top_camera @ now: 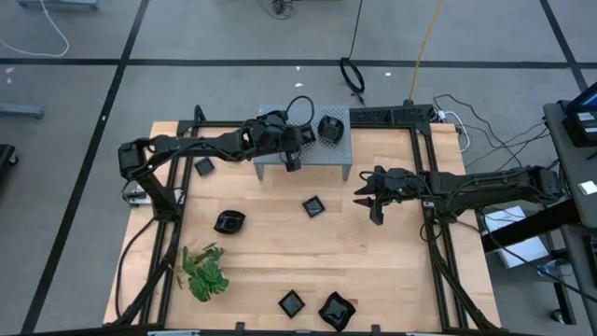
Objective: Pick & Place Mini shaped plates
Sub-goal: Stack the black square plate on top of the black square plate on the shelf, then stack the black square plate on top of the black square plates on the shelf
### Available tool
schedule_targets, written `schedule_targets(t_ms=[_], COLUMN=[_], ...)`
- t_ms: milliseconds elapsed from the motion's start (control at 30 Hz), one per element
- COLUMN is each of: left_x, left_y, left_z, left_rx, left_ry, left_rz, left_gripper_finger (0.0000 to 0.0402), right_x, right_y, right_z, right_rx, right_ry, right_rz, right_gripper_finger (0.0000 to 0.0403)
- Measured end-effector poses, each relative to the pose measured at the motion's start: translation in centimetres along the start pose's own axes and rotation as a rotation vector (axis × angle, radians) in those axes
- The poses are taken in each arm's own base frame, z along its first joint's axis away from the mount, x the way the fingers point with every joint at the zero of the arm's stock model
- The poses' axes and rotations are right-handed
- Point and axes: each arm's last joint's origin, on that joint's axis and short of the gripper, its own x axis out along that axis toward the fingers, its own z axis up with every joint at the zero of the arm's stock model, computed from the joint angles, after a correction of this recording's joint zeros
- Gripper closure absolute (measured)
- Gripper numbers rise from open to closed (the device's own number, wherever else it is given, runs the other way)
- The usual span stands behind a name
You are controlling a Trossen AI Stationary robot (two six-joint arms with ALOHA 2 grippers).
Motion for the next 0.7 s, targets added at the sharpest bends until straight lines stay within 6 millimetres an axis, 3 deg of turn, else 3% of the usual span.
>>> schedule_targets(t_ms=[467,700], left_x=[0.0,-0.4], left_y=[-0.1,-2.1], left_z=[0.5,1.8], left_rx=[0.001,0.024], left_ry=[-0.039,-0.119], left_rz=[0.027,-0.054], left_gripper_finger=[0.0314,0.0314], right_x=[0.0,0.0], right_y=[0.0,0.0], right_z=[0.0,0.0], right_rx=[0.0,0.0], right_ry=[0.0,0.0], right_rz=[0.0,0.0], right_gripper_finger=[0.0287,0.0287])
